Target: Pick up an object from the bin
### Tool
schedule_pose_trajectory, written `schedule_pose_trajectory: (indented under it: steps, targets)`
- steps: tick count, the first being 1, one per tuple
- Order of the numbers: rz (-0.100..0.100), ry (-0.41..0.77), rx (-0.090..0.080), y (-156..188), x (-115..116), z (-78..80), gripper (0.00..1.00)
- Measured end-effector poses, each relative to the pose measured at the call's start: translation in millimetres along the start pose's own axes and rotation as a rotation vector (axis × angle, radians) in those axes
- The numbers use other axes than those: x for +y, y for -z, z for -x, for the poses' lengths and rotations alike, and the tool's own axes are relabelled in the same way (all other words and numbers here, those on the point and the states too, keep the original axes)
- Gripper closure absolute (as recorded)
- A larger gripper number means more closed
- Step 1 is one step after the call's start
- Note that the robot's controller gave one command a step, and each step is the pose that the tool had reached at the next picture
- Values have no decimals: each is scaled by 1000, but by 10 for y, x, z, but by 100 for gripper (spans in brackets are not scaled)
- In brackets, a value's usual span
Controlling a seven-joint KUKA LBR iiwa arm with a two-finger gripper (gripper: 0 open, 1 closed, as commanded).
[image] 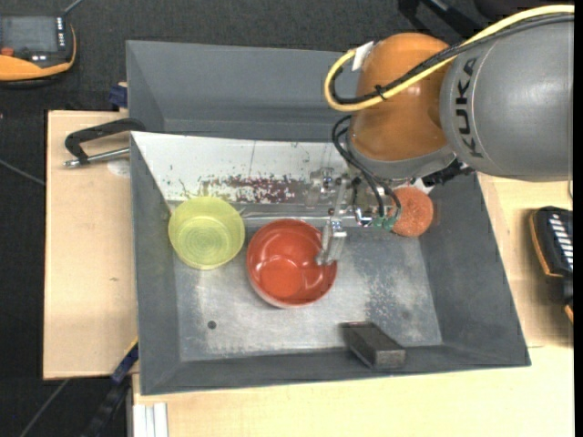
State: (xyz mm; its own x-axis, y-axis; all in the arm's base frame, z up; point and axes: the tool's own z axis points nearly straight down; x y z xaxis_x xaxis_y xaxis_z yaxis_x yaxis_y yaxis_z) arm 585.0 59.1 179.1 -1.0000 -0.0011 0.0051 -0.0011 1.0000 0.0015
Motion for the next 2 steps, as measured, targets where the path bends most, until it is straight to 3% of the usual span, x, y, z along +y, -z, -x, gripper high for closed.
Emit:
schedule_pose_trajectory:
  steps: [1, 2]
  targets:
    - [3, -23, 0, -1105, 152, -371, 0]
    - [7, -47, -12, -1063, 185, 195, 0]
